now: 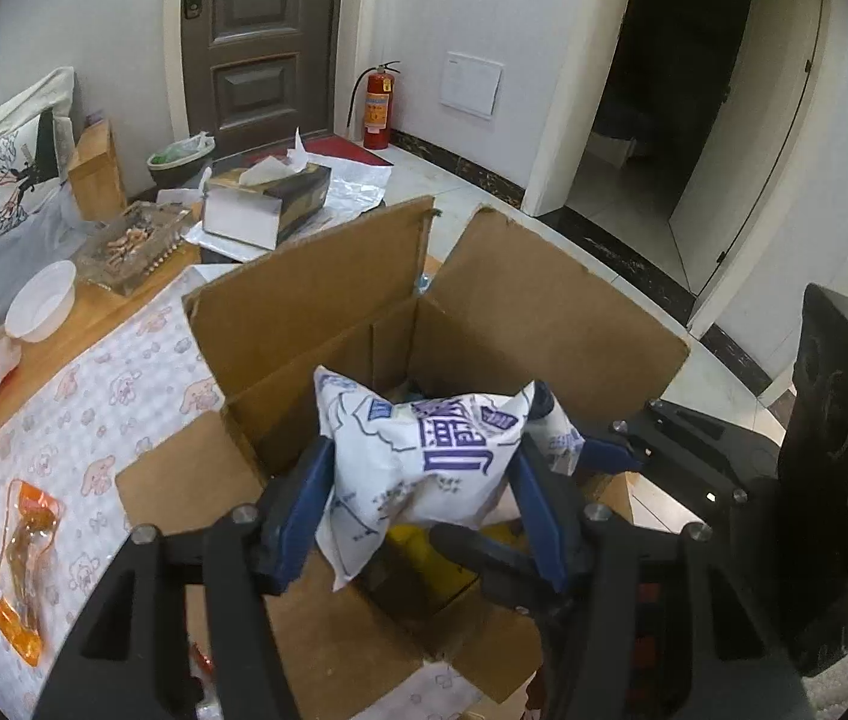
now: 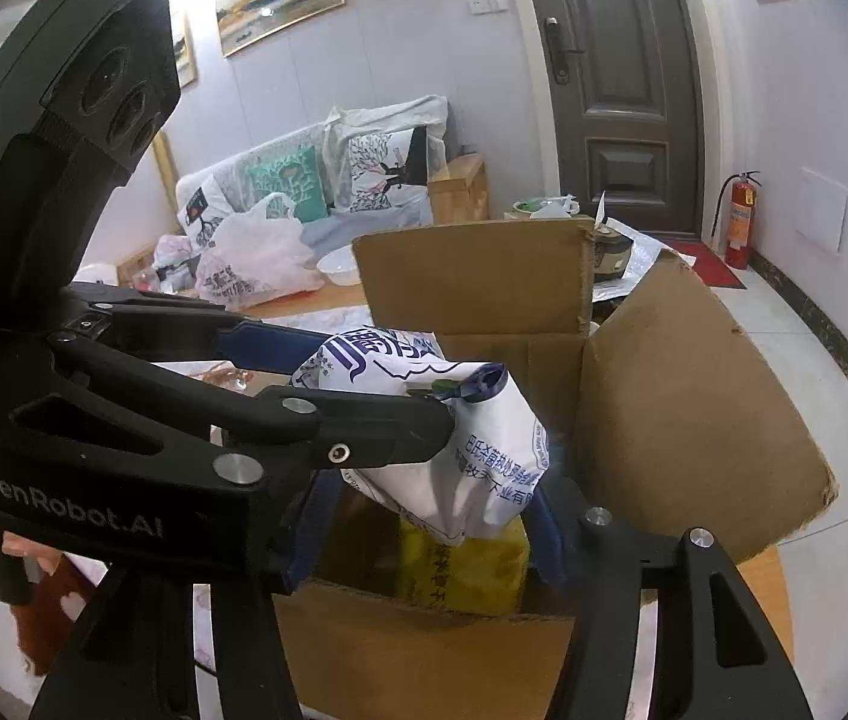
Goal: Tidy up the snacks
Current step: 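Carry the white bag into the box and open both grippers, then move both grippers back over the chocolate bars on the table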
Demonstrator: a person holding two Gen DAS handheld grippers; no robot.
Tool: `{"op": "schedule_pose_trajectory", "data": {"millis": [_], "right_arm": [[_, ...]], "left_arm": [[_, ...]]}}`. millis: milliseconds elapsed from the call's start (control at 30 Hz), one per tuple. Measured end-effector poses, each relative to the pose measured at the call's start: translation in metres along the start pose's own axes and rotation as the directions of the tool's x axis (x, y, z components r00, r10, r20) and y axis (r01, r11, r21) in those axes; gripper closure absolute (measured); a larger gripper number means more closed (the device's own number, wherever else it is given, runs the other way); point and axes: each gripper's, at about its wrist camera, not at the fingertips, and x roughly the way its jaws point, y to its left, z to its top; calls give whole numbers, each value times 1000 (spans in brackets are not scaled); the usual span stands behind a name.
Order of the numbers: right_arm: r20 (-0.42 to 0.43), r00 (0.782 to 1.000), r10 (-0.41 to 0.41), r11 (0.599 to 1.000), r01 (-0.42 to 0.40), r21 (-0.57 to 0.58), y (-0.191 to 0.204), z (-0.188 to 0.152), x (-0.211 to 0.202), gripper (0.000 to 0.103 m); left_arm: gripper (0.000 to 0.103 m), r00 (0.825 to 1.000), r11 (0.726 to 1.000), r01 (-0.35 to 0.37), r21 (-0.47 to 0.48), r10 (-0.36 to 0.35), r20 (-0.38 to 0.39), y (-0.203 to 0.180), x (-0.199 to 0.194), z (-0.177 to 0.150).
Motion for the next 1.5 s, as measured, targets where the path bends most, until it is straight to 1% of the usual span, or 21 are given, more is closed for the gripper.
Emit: {"op": "schedule_pose_trajectory", "data": {"millis": [100, 200, 333, 400, 567, 700, 767, 867, 967, 1167, 1333, 1400, 1500], "right_arm": [[-4, 1000, 0, 1000, 0, 10, -6, 0, 1, 47], [-13, 1000, -3, 1000, 4, 18, -7, -2, 3, 46], [-10, 1000, -8, 1000, 8, 19, -6, -3, 0, 46], [2, 1000, -23, 1000, 23, 10, -4, -2, -2, 46], [13, 1000, -27, 1000, 27, -3, 3, 5, -8, 46], [7, 1000, -29, 999, 29, -18, 12, 6, -9, 46], [7, 1000, -27, 999, 27, -26, 18, 7, -11, 46], [12, 1000, -16, 999, 16, -50, 35, 11, -12, 45], [15, 1000, 14, 997, -12, -82, 57, 15, -13, 46], [-8, 997, 83, 984, -83, -156, 118, 18, -3, 45], [-70, 989, 130, 968, -142, -206, 172, 12, 20, 45], [-107, 984, 145, 962, -166, -216, 190, 6, 33, 46], [-169, 973, 160, 957, -195, -217, 214, -5, 56, 46]], "left_arm": [[48, 1000, 1000, 7, 1, -7, 11, 1, 1, 3], [48, 999, 1000, 25, -1, -25, 25, 4, 0, 6], [47, 999, 1000, 21, 7, -22, 24, 4, 0, 5], [46, 1000, 1000, 13, 7, -13, 19, 6, 2, 4], [37, 1000, 1000, 8, -15, -8, 30, 15, -5, 0], [35, 998, 999, 2, -36, 0, 59, 26, -22, -5], [33, 997, 999, -4, -45, 7, 77, 30, -33, -8], [31, 994, 998, -20, -60, 27, 107, 42, -53, -17], [31, 989, 995, -43, -87, 55, 136, 57, -76, -29], [30, 975, 983, -104, -155, 131, 177, 98, -118, -67], [30, 964, 966, -143, -218, 185, 189, 137, -141, -108], [30, 961, 956, -157, -246, 205, 183, 154, -144, -126], [30, 963, 943, -167, -288, 219, 159, 178, -139, -154]]}}
